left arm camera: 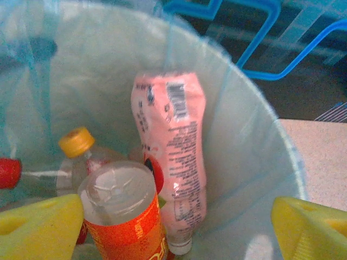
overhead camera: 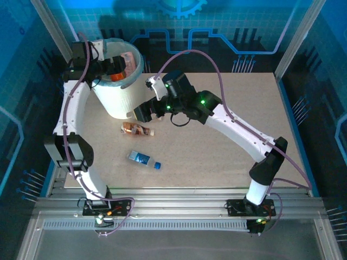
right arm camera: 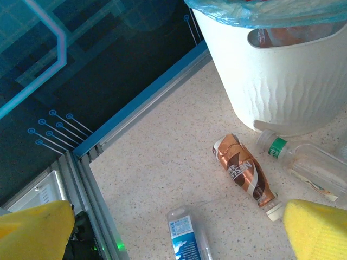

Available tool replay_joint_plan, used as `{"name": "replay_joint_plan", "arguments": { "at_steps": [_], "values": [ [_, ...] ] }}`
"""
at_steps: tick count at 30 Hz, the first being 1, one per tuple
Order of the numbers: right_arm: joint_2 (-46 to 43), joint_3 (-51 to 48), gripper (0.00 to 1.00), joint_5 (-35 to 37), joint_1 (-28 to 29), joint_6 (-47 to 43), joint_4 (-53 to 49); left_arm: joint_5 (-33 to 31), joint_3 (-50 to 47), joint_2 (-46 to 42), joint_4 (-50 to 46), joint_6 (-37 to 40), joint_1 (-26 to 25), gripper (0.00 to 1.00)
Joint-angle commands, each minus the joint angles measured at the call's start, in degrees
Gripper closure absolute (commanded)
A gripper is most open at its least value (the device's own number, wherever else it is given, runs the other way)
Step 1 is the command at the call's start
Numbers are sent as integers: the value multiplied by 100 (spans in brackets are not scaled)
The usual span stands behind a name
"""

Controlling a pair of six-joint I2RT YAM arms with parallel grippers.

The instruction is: Put the plastic bottles in the bin

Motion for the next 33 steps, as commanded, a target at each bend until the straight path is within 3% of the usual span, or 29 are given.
{"name": "replay_joint_plan", "arguments": {
  "at_steps": [1, 9, 16, 23, 33],
  "values": [
    [65, 189, 0, -51, 105, -68, -121, 18, 277, -580, -91, -75, -31, 12],
    [190, 108, 1, 132, 155, -440, -475, -83, -321, -1785, 96, -246, -83, 15],
    [385, -313, 7, -172, 310, -1108, -603, -131, -2065, -3277, 171, -523, -250, 15],
    [656, -1396, 5, 344, 894, -1516, -290, -128, -3733, -4498, -80, -918, -331, 15],
    [1550, -1839, 3, 959, 1408, -1536, 4, -117, -5017, -5175, -124, -1190, -340, 15]
  ]
}}
